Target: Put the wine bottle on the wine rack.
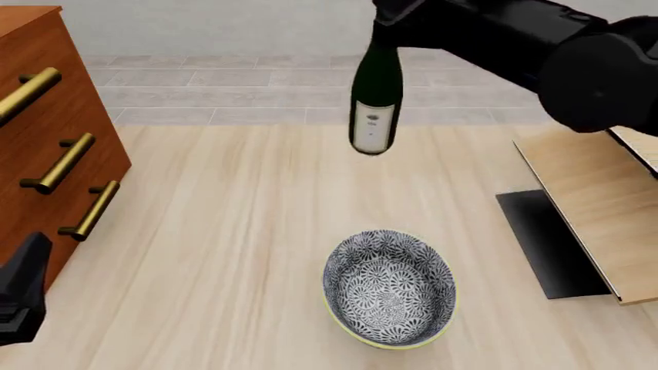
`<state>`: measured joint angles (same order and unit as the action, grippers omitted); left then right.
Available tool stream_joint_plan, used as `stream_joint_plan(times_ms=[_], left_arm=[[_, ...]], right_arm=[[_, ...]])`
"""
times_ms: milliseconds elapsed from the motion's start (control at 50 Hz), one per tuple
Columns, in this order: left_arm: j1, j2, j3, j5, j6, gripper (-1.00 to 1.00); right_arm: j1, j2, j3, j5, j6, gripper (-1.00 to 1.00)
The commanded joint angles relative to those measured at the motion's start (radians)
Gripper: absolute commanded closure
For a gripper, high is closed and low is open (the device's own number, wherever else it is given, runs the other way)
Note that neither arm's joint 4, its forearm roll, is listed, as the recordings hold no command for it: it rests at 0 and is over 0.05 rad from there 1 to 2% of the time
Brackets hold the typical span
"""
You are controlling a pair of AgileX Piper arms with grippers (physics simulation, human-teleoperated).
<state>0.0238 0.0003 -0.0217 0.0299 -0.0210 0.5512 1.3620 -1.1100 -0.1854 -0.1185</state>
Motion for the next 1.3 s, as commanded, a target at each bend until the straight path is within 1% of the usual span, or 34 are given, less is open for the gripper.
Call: stream_joint_plan(times_ms=[20, 120, 140, 220, 240, 260, 300, 360, 400, 420, 500, 520, 560, 580, 640, 860, 880, 920, 1000, 1060, 1080, 1120, 1160, 1200, 1300], left_arm=[[0.000, 0.000, 0.005, -0.006, -0.007, -1.00], [-0.005, 0.000, 0.006, -0.008, -0.006, -1.00], [-0.005, 0.000, 0.007, -0.008, -0.008, -1.00], [-0.009, 0.000, 0.009, -0.008, -0.009, -1.00], [-0.007, 0.000, 0.011, -0.010, -0.011, -1.00], [-0.005, 0.000, 0.013, -0.011, -0.012, -1.00], [-0.007, 0.000, 0.015, -0.011, -0.012, -1.00], [-0.008, 0.000, 0.017, -0.011, -0.013, -1.00], [-0.007, 0.000, 0.018, -0.012, -0.013, -1.00], [-0.008, 0.000, 0.019, -0.012, -0.013, -1.00], [-0.009, 0.000, 0.020, -0.011, -0.015, -1.00], [-0.011, 0.000, 0.020, -0.011, -0.013, -1.00], [-0.013, 0.000, 0.020, -0.011, -0.015, -1.00], [-0.015, 0.000, 0.020, -0.012, -0.016, -1.00], [-0.014, 0.000, 0.019, -0.014, -0.019, -1.00], [-0.020, 0.000, 0.019, -0.014, -0.025, -1.00], [-0.020, 0.001, 0.019, -0.014, -0.025, -1.00], [-0.019, 0.001, 0.019, -0.014, -0.026, -1.00], [-0.019, 0.000, 0.019, -0.015, -0.027, -1.00], [-0.017, 0.000, 0.019, -0.015, -0.027, -1.00], [-0.017, 0.000, 0.019, -0.015, -0.028, -1.00], [-0.018, 0.000, 0.020, -0.016, -0.026, -1.00], [-0.019, 0.000, 0.020, -0.016, -0.028, -1.00], [-0.019, 0.000, 0.019, -0.017, -0.030, -1.00], [-0.023, 0.000, 0.019, -0.017, -0.032, -1.00]], right_arm=[[-0.061, -0.059, -0.023, 0.060, 0.000, 1.00], [-0.085, -0.070, -0.042, 0.099, -0.004, 1.00], [-0.095, -0.072, -0.051, 0.112, 0.012, 1.00], [-0.110, -0.082, -0.063, 0.134, 0.011, 1.00], [-0.111, -0.089, -0.064, 0.137, 0.023, 1.00], [-0.113, -0.093, -0.065, 0.139, 0.046, 1.00], [-0.120, -0.095, -0.073, 0.155, 0.039, 1.00], [-0.137, -0.097, -0.094, 0.183, 0.056, 1.00], [-0.140, -0.097, -0.106, 0.201, 0.054, 1.00], [-0.154, -0.087, -0.122, 0.223, 0.077, 1.00], [-0.164, -0.094, -0.140, 0.245, 0.074, 1.00], [-0.176, -0.093, -0.152, 0.257, 0.093, 1.00], [-0.176, -0.094, -0.164, 0.269, 0.083, 1.00], [-0.187, -0.087, -0.176, 0.284, 0.101, 1.00], [-0.206, -0.092, -0.185, 0.295, 0.113, 1.00], [-0.249, -0.118, -0.202, 0.346, 0.111, 1.00], [-0.257, -0.124, -0.203, 0.350, 0.125, 1.00], [-0.258, -0.126, -0.205, 0.357, 0.120, 1.00], [-0.285, -0.145, -0.210, 0.378, 0.118, 1.00], [-0.296, -0.154, -0.211, 0.386, 0.126, 1.00], [-0.299, -0.159, -0.210, 0.390, 0.119, 1.00], [-0.315, -0.171, -0.211, 0.395, 0.131, 1.00], [-0.325, -0.181, -0.208, 0.400, 0.126, 1.00], [-0.344, -0.197, -0.207, 0.400, 0.137, 1.00], [-0.383, -0.222, -0.206, 0.410, 0.141, 1.00]])
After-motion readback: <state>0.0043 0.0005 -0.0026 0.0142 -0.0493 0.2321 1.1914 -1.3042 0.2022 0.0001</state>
